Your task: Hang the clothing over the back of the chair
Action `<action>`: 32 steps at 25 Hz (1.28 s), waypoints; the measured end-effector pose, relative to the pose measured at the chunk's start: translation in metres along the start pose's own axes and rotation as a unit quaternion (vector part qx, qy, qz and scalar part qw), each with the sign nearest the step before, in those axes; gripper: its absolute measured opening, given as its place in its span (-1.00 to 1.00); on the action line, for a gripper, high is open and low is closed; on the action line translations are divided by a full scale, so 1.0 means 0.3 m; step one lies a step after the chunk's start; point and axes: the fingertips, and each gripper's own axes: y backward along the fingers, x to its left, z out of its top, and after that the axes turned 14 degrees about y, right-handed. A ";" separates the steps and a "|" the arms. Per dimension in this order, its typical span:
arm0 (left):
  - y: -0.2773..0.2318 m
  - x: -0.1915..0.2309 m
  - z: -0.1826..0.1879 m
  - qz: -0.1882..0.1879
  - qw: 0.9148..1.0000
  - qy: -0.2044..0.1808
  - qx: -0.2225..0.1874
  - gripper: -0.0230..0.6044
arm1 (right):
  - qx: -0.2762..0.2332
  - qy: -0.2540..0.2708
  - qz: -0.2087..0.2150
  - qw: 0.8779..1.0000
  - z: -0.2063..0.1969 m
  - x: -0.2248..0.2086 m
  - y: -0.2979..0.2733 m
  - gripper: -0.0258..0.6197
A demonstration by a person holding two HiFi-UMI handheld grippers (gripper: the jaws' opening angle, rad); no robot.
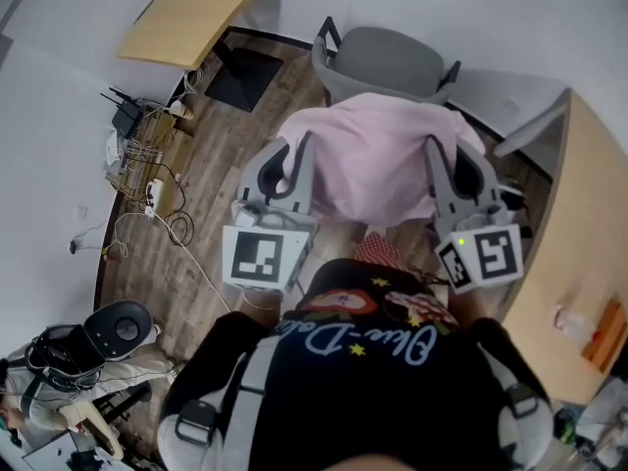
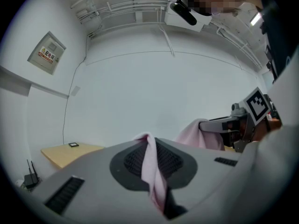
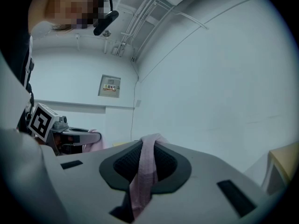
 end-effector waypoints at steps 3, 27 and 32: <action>-0.042 -0.057 0.024 -0.005 1.000 -0.005 0.001 -0.88 | -0.005 -0.005 -0.009 1.000 0.012 -0.068 0.027 -0.78; -0.312 0.139 0.165 0.013 0.999 -0.006 -0.032 -0.88 | -0.027 0.024 -0.004 0.999 0.108 -0.224 -0.283 -0.79; -0.365 0.140 0.153 0.003 1.000 0.004 -0.022 -0.88 | -0.018 0.024 -0.015 0.999 0.094 -0.260 -0.315 -0.78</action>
